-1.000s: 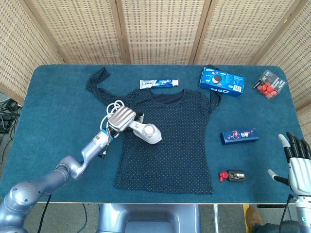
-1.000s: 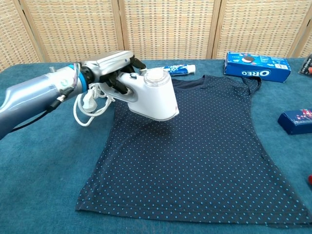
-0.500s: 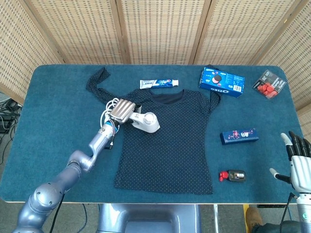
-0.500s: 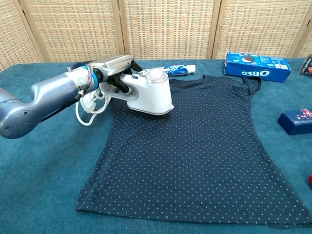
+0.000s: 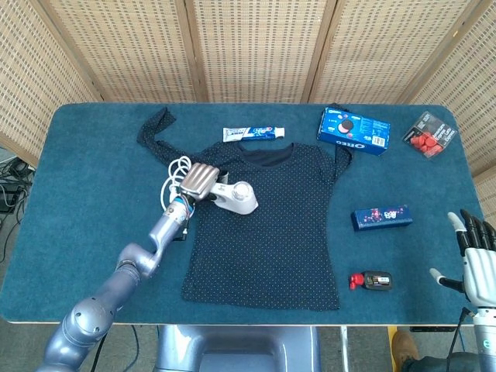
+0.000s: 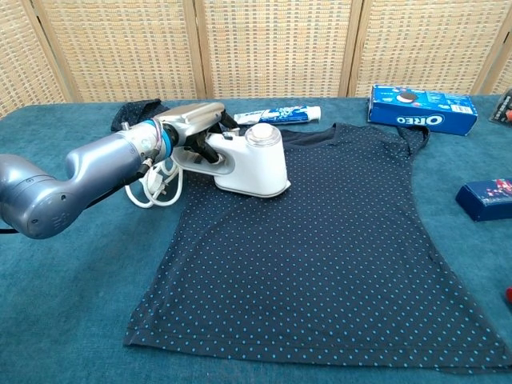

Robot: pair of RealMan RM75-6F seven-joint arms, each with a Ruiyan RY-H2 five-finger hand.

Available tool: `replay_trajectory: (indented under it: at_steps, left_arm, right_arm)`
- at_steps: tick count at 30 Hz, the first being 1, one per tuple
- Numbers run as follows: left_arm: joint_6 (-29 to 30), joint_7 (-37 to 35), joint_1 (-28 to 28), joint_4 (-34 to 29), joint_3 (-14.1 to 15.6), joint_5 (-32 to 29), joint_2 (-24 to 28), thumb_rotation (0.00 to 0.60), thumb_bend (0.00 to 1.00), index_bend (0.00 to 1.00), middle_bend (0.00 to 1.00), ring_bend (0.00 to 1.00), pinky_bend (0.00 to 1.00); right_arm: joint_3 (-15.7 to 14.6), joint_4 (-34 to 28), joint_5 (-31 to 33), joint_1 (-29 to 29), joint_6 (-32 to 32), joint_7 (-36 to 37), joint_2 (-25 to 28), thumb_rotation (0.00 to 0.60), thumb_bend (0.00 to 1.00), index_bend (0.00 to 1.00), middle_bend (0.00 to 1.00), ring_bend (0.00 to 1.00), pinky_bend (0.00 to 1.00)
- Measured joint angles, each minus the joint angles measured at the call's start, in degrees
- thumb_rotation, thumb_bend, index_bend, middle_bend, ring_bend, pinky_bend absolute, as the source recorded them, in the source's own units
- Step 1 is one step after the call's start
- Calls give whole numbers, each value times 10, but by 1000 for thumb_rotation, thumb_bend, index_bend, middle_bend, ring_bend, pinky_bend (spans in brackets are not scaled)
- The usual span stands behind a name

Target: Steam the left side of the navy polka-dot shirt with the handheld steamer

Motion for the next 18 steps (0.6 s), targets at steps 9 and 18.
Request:
replay_trajectory:
  at_steps: [9, 18]
  left_arm:
    - [5, -2, 3, -1, 10, 6, -5, 600, 730, 1000, 913, 817, 942]
    - [14, -9, 12, -16, 22, 15, 0, 600, 729, 1000, 913, 817, 942]
  right_arm:
    - [-2, -3, -4, -2, 4, 6, 4, 600, 0, 28, 0, 0, 0]
    - [-4, -4, -9, -2, 5, 7, 4, 600, 0, 28, 0, 0, 0]
